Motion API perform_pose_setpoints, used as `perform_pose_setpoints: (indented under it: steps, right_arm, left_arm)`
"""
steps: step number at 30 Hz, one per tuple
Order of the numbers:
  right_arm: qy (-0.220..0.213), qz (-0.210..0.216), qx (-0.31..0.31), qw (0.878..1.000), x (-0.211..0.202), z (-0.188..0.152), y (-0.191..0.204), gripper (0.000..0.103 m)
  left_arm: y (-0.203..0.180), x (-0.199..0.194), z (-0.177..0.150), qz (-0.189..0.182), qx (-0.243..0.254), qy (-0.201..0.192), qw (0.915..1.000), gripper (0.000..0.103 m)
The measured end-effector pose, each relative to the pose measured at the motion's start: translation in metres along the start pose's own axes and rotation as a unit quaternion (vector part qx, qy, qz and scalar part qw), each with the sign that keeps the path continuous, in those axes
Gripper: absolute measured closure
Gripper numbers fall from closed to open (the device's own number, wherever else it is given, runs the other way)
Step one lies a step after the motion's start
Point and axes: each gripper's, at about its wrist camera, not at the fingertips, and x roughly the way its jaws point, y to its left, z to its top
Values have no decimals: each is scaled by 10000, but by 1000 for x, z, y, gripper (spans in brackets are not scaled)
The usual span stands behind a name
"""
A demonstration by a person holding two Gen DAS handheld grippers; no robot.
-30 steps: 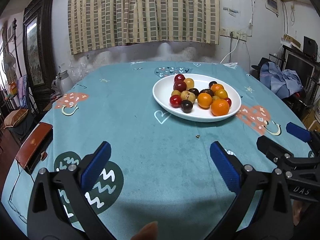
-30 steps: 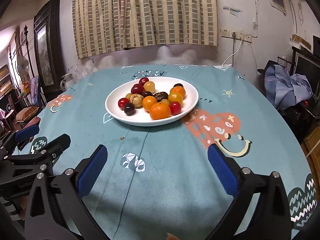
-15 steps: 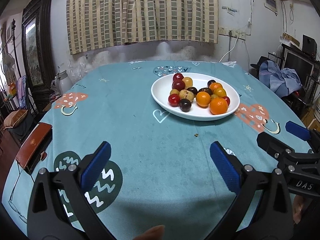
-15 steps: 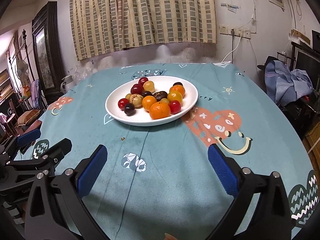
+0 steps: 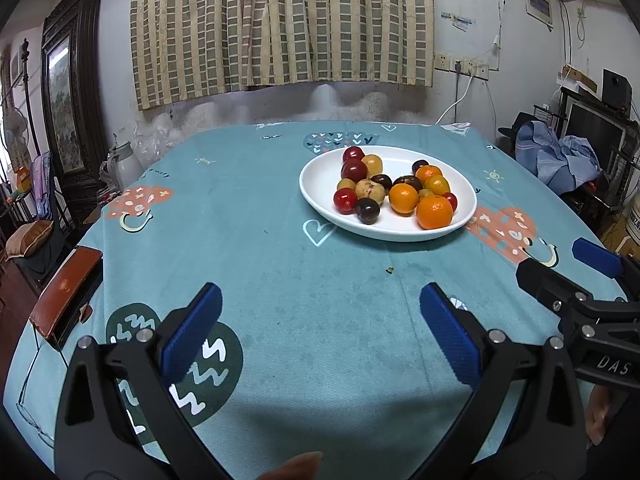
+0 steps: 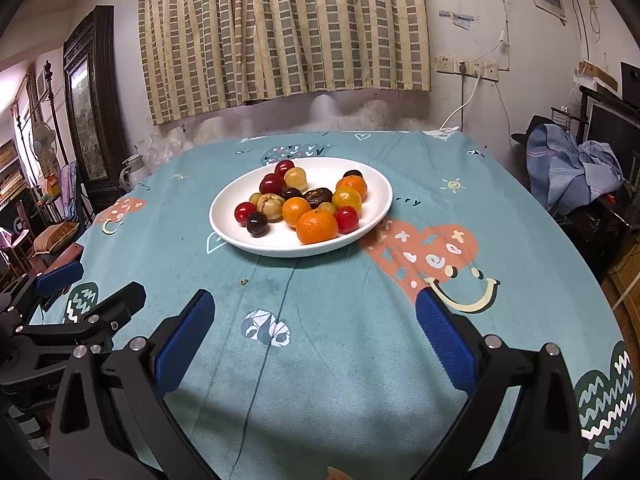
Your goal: Organize fruits
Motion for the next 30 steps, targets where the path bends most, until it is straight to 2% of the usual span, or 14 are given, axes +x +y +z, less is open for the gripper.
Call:
perform_pose_setpoints:
  steps: [7,12,30]
  right_arm:
    - [-49,-33,-68,10000,-3,2,4,2]
    - [-252,-392,-158,9988,-10,6,5,2]
    - [-148,-276,-366,9988,-5,0,12,1]
  left_arm:
    - [-1,-2,1,18,34,-10,10000,2]
    - [4,-3,3,87,-66,-59,9999,2]
    - [7,-1,4,64,-105,-27,9999,2]
